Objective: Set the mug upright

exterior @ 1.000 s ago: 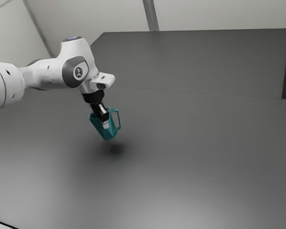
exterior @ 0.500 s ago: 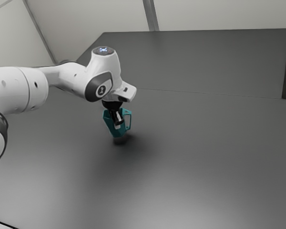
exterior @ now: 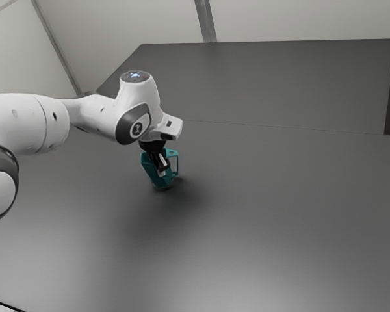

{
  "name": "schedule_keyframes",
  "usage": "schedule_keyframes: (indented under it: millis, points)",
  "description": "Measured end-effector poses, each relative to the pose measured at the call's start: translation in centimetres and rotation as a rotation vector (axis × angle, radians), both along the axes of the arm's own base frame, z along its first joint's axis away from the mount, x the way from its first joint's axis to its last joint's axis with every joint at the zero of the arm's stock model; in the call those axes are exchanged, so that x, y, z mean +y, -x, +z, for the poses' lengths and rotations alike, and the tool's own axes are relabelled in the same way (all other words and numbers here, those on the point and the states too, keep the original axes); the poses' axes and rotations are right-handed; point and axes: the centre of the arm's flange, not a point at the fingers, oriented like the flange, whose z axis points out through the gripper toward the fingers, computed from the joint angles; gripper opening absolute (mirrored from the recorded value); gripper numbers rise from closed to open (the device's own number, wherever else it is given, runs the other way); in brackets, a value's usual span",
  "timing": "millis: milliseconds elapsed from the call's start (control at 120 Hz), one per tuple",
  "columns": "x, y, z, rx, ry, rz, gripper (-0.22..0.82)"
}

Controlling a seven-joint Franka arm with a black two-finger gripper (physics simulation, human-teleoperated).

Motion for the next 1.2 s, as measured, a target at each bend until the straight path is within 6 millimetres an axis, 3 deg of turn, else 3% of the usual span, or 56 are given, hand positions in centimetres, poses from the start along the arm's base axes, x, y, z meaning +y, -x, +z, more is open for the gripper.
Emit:
schedule_keyframes:
  millis: [267,450,600,725,892,1000,1100,1200]
  points:
    - [-0.1,-0.1,-0.9,-0.003,0.007,0.012,-0.17]
    - [0.3,-0.2,-0.4,-0.009,0.010,0.017,0.22]
    - [0.7,-0.1,1.8,-0.035,0.013,0.023,0.42]
    - [1.1,0.4,5.9,-0.072,0.038,0.048,0.50]
    - [3.8,0.8,14.9,-0.148,0.108,0.135,0.56]
    - [4.9,1.6,18.5,-0.143,0.125,0.178,0.58]
    - [5.9,2.2,23.0,-0.126,0.098,0.228,0.59]
    - [6.5,3.7,26.6,-0.112,0.064,0.272,0.59]
